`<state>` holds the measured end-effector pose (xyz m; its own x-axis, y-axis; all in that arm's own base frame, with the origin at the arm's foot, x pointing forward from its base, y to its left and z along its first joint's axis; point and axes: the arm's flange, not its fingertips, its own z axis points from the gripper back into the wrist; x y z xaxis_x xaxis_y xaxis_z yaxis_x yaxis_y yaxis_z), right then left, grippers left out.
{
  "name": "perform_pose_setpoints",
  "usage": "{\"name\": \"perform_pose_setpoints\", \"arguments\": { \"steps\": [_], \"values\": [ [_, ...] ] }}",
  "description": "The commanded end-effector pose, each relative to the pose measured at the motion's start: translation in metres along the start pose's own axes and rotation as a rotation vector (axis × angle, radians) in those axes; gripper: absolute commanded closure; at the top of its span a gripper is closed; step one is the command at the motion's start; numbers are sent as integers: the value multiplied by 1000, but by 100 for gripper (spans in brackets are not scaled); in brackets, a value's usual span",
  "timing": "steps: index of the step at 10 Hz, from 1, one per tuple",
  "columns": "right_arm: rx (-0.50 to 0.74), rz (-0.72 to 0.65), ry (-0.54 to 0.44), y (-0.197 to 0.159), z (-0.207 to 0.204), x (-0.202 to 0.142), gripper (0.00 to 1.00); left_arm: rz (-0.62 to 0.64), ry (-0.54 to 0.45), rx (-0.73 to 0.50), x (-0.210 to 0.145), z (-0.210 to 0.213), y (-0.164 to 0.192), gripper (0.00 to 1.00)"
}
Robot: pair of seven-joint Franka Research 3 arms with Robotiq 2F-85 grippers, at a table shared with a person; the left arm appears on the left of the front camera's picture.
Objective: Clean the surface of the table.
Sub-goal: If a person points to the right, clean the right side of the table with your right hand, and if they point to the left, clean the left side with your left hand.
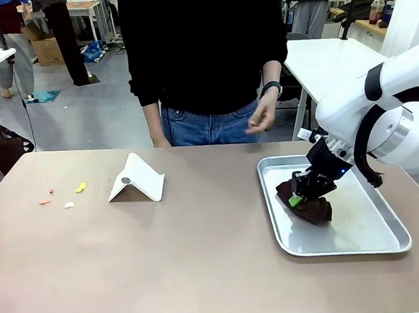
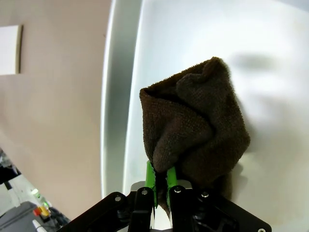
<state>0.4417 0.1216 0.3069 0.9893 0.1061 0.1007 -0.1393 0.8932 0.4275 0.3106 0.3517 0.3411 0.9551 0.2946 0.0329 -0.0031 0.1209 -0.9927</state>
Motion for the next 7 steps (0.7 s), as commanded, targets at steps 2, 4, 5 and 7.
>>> {"name": "perform_pose_setpoints", "arguments": {
  "steps": [2,4,5,7],
  "values": [
    [-63,-19,-60,-16,5,-8,90,-6,2,1,-3,0,-3,100],
    [-140,-72,-113,-36,22,-14,90,-6,2,1,-3,0,-3,100],
    [-164,-105,-135,-47,30,-17,90,-6,2,1,-3,0,-3,100],
    [-169,-186,-189,-70,48,-24,90,-6,2,1,-3,0,-3,100]
  ]
}}
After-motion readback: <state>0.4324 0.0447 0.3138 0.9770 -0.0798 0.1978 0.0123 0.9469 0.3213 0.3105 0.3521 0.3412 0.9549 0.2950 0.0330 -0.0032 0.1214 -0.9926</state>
